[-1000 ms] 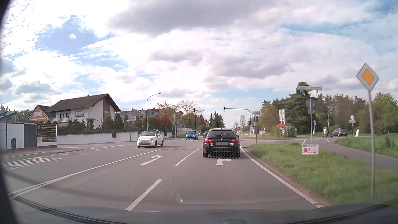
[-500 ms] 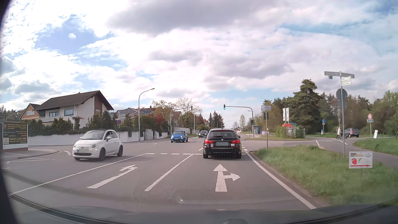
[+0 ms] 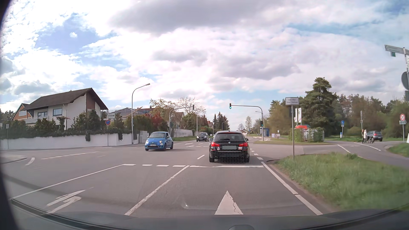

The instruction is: Follow the waypoints while adhering to traffic rules and regulations

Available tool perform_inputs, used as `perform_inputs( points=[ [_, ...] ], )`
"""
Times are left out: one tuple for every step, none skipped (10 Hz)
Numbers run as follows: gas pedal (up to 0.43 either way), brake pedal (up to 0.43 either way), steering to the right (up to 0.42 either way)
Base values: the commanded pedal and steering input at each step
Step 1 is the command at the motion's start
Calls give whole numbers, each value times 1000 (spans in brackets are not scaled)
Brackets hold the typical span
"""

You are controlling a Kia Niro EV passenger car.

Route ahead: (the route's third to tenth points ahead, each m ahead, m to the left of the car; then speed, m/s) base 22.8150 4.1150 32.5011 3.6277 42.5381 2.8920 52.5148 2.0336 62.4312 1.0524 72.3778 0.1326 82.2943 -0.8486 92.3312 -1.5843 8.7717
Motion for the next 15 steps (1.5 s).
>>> perform_inputs(
  points=[
    [0,0,8],
    [0,0,10],
    [0,0,14],
    [0,0,16],
    [0,0,18],
    [0,0,18],
    [0,0,18],
    [0,0,18],
    [0,0,18],
    [0,0,17],
    [0,0,15],
    [0,0,14],
    [0,0,13],
    [0,0,13],
    [0,0,12]
  ],
)
